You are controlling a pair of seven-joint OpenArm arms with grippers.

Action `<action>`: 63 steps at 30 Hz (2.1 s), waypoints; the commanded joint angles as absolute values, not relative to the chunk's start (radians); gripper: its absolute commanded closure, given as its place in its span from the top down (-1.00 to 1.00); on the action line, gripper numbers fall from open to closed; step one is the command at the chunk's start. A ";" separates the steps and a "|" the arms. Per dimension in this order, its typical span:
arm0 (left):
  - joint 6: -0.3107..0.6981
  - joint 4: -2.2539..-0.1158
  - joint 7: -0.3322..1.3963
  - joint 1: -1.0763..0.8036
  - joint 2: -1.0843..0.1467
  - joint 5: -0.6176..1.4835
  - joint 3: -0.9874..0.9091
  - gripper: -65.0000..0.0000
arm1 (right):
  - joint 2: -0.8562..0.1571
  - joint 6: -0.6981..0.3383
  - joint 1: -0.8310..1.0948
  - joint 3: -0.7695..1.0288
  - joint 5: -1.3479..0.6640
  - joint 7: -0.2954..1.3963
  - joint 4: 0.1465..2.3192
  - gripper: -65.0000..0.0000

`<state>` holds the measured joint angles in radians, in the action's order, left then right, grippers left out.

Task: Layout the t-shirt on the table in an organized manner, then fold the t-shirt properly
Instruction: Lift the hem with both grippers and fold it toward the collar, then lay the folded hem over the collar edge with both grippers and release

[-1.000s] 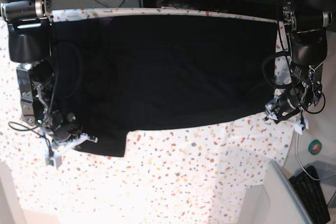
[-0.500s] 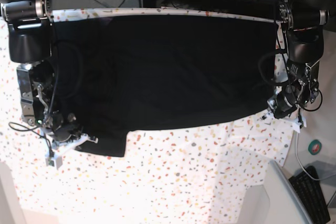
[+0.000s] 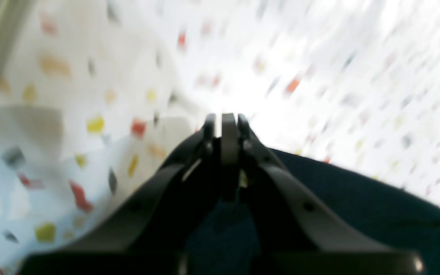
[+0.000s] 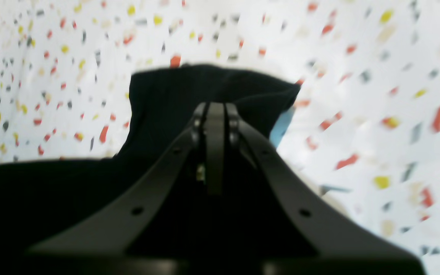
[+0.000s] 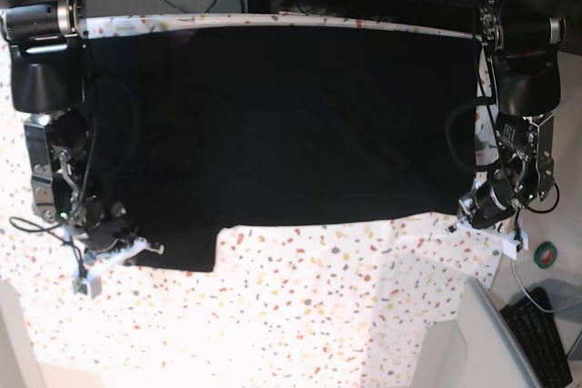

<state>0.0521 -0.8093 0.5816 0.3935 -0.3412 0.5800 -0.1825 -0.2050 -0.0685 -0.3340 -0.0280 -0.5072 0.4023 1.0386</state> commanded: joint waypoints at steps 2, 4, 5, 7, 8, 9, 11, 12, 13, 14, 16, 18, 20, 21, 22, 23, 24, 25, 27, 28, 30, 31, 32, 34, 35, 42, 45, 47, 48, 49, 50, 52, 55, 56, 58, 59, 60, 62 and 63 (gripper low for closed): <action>0.053 -0.820 0.565 0.443 -0.357 0.587 -0.186 -1.00 | -0.222 -0.079 -0.371 -0.025 -0.512 0.361 1.055 -1.00; 0.053 -0.826 0.565 0.458 -0.357 0.587 -0.186 -1.00 | -0.236 -0.081 -0.384 -0.025 -0.512 0.361 1.053 -1.00; 0.053 -0.826 0.565 0.467 -0.357 0.587 -0.186 -1.00 | -0.237 -0.081 -0.386 -0.025 -0.512 0.360 1.053 -1.00; 0.053 -0.826 0.565 0.484 -0.357 0.587 -0.186 -1.00 | -0.239 -0.081 -0.387 -0.025 -0.512 0.352 1.053 -1.00; 0.053 -0.826 0.565 0.487 -0.355 0.587 -0.186 -1.00 | -0.239 -0.081 -0.387 -0.025 -0.512 0.341 1.053 -1.00; 0.053 -0.826 0.565 0.492 -0.355 0.587 -0.186 -1.00 | -0.240 -0.081 -0.387 -0.025 -0.512 0.329 1.053 -1.00; 0.053 -0.826 0.565 0.501 -0.355 0.588 -0.186 -1.00 | -0.240 -0.081 -0.383 -0.025 -0.512 0.308 1.053 -1.00; 0.053 -0.826 0.565 0.501 -0.355 0.591 -0.188 -1.00 | -0.240 -0.081 -0.381 -0.025 -0.510 0.302 1.053 -1.00; 0.054 -0.828 0.565 0.501 -0.355 0.593 -0.188 -1.00 | -0.242 -0.081 -0.380 -0.025 -0.510 0.300 1.053 -1.00; 0.054 -0.831 0.565 0.501 -0.355 0.593 -0.189 -1.00 | -0.246 -0.081 -0.378 -0.025 -0.510 0.300 1.053 -1.00; 0.054 -0.851 0.565 0.496 -0.355 0.595 -0.188 -1.00 | -0.252 -0.081 -0.367 -0.025 -0.510 0.300 1.053 -1.00; 0.056 -0.878 0.567 0.487 -0.355 0.595 -0.186 -1.00 | -0.252 -0.084 -0.361 -0.025 -0.510 0.300 1.053 -1.00; 0.058 -0.911 0.618 0.461 -0.355 0.595 -0.196 -1.00 | -0.254 -0.119 -0.348 -0.025 -0.510 0.300 1.053 -1.00; 0.058 -0.937 0.648 0.447 -0.355 0.595 -0.197 -1.00 | -0.255 -0.139 -0.340 -0.025 -0.510 0.300 1.053 -1.00; 0.058 -0.967 0.670 0.438 -0.355 0.595 -0.197 -1.00 | -0.266 -0.156 -0.332 -0.025 -0.510 0.300 1.053 -1.00; 0.058 -0.995 0.688 0.418 -0.355 0.595 -0.197 -1.00 | -0.277 -0.170 -0.325 -0.025 -0.510 0.300 1.053 -1.00; 0.058 -1.030 0.700 0.384 -0.357 0.595 -0.199 -1.00 | -0.282 -0.183 -0.320 -0.025 -0.510 0.300 1.053 -1.00; 0.058 -1.069 0.705 0.352 -0.358 0.595 -0.199 -1.00 | -0.285 -0.196 -0.308 -0.025 -0.510 0.300 1.053 -1.00; 0.058 -1.130 0.707 0.285 -0.364 0.595 -0.199 -1.00 | -0.288 -0.213 -0.282 -0.025 -0.510 0.298 1.053 -1.00; 0.058 -1.148 0.707 0.260 -0.363 0.595 -0.199 -1.00 | -0.288 -0.217 -0.274 -0.024 -0.510 0.298 1.053 -1.00; 0.058 -1.185 0.707 0.213 -0.363 0.595 -0.199 -1.00 | -0.294 -0.220 -0.260 -0.022 -0.510 0.298 1.053 -1.00; 0.058 -1.198 0.707 0.196 -0.363 0.595 -0.199 -1.00 | -0.308 -0.220 -0.252 -0.024 -0.510 0.300 1.053 -1.00; 0.058 -1.210 0.707 0.177 -0.363 0.596 -0.199 -1.00 | -0.315 -0.220 -0.246 -0.025 -0.510 0.305 1.053 -1.00; 0.058 -1.233 0.707 0.148 -0.363 0.596 -0.199 -1.00 | -0.317 -0.220 -0.228 -0.025 -0.510 0.305 1.059 -1.00; 0.058 -1.245 0.708 0.136 -0.363 0.596 -0.199 -1.00 | -0.317 -0.220 -0.220 -0.025 -0.510 0.305 1.064 -1.00; 0.059 -1.368 0.763 0.041 -0.380 0.598 -0.225 -1.00 | -0.346 -0.220 -0.170 -0.025 -0.510 0.306 1.171 -1.00; 0.062 -1.422 0.849 0.038 -0.369 0.598 -0.314 -1.00 | -0.352 -0.220 -0.188 -0.025 -0.510 0.306 1.175 -1.00; 0.090 -1.461 0.905 0.038 -0.369 0.598 -0.357 -1.00 | -0.355 -0.220 -0.196 -0.027 -0.510 0.312 1.176 -1.00; 0.108 -1.475 0.928 0.038 -0.369 0.598 -0.371 -1.00 | -0.369 -0.220 -0.202 -0.027 -0.510 0.326 1.178 -1.00; 0.119 -1.484 0.940 0.038 -0.371 0.598 -0.375 -1.00 | -0.378 -0.220 -0.214 -0.028 -0.510 0.349 1.185 -1.00; 0.119 -1.484 0.947 0.038 -0.372 0.596 -0.377 -1.00 | -0.380 -0.220 -0.226 -0.031 -0.509 0.375 1.191 -1.00; 0.119 -1.483 0.947 0.038 -0.374 0.590 -0.372 -1.00 | -0.392 -0.220 -0.266 -0.077 -0.509 0.390 1.191 -1.00; 0.119 -1.483 0.949 0.036 -0.371 0.591 -0.371 -1.00 | -0.430 -0.220 -0.306 -0.166 -0.467 0.392 1.187 -1.00; 0.119 -1.483 0.949 0.031 -0.371 0.591 -0.371 -1.00 | -0.429 -0.220 -0.317 -0.188 -0.437 0.392 1.182 -1.00; 0.119 -1.488 0.947 0.019 -0.369 0.595 -0.371 -1.00 | -0.426 -0.220 -0.325 -0.213 -0.374 0.392 1.173 -1.00; 0.119 -1.488 0.947 0.018 -0.369 0.595 -0.371 -1.00 | -0.424 -0.220 -0.323 -0.214 -0.355 0.392 1.173 -1.00; 0.119 -1.486 0.947 0.016 -0.369 0.595 -0.371 -1.00 | -0.421 -0.220 -0.320 -0.216 -0.349 0.392 1.178 -1.00; 0.119 -1.483 0.946 0.005 -0.369 0.591 -0.371 -1.00 | -0.417 -0.222 -0.285 -0.213 -0.349 0.392 1.184 -1.00; 0.119 -1.483 0.946 -0.007 -0.372 0.590 -0.372 -1.00 | -0.415 -0.222 -0.269 -0.213 -0.348 0.392 1.190 -1.00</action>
